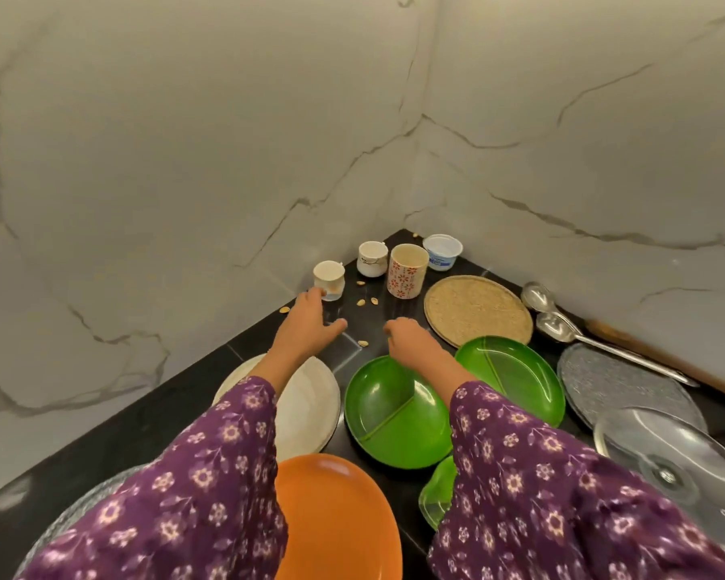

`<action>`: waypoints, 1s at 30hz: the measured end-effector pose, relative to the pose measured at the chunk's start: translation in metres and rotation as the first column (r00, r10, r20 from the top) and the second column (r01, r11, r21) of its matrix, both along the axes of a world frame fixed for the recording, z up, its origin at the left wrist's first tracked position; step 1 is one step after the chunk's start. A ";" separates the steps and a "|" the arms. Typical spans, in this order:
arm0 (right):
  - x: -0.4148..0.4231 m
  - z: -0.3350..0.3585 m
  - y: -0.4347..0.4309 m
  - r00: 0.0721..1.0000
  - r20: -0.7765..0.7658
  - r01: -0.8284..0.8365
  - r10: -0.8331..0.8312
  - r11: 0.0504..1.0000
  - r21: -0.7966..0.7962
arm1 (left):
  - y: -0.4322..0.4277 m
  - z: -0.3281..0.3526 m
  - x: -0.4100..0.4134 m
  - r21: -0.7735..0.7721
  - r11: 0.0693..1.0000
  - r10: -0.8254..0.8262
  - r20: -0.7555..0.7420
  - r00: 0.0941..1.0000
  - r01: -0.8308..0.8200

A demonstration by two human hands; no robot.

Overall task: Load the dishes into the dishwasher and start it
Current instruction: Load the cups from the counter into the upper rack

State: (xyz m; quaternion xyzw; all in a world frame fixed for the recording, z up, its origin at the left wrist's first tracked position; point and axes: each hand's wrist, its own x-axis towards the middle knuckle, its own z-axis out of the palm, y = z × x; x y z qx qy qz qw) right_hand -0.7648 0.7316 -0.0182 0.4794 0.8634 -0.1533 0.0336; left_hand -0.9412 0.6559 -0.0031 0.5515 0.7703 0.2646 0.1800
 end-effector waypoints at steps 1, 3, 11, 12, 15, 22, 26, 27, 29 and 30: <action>-0.006 -0.002 0.007 1.000 0.020 -0.018 0.018 1.000 0.002 | 0.011 -0.002 -0.003 -0.003 1.000 0.008 -0.007 1.000 -0.008; -0.017 -0.008 0.019 0.997 0.063 -0.056 0.054 0.998 0.019 | 0.033 -0.007 -0.008 -0.009 0.999 0.031 -0.019 0.999 -0.031; -0.035 -0.030 0.048 0.972 0.198 -0.128 0.126 0.992 -0.004 | 0.092 -0.038 -0.032 -0.057 0.994 0.095 -0.021 0.995 -0.096; -0.035 -0.032 0.051 0.974 0.192 -0.122 0.121 0.993 -0.007 | 0.098 -0.042 -0.034 -0.057 0.994 0.095 -0.030 0.995 -0.097; -0.033 -0.041 0.054 0.977 0.181 -0.115 0.111 0.993 0.012 | 0.113 -0.049 -0.035 -0.041 0.995 0.088 -0.124 0.988 -0.093; -0.039 -0.044 0.059 0.980 0.184 -0.081 0.071 0.996 0.047 | 0.135 -0.056 -0.026 0.082 0.977 0.210 -0.215 0.954 -0.196; -0.043 -0.043 0.054 0.989 0.145 -0.023 0.012 0.997 0.079 | 0.132 -0.050 -0.021 0.136 0.976 0.193 -0.154 0.969 -0.173; -0.044 -0.042 0.052 0.991 0.137 -0.011 -0.001 0.996 0.087 | 0.130 -0.045 -0.020 0.167 0.973 0.185 -0.152 0.971 -0.159; -0.046 -0.042 0.050 0.991 0.133 0.013 -0.026 0.995 0.099 | 0.123 -0.031 -0.016 0.233 0.964 0.163 -0.144 0.976 -0.127; -0.046 -0.040 0.048 0.991 0.128 0.030 -0.042 0.995 0.098 | 0.118 -0.022 -0.014 0.261 0.959 0.148 -0.133 0.980 -0.109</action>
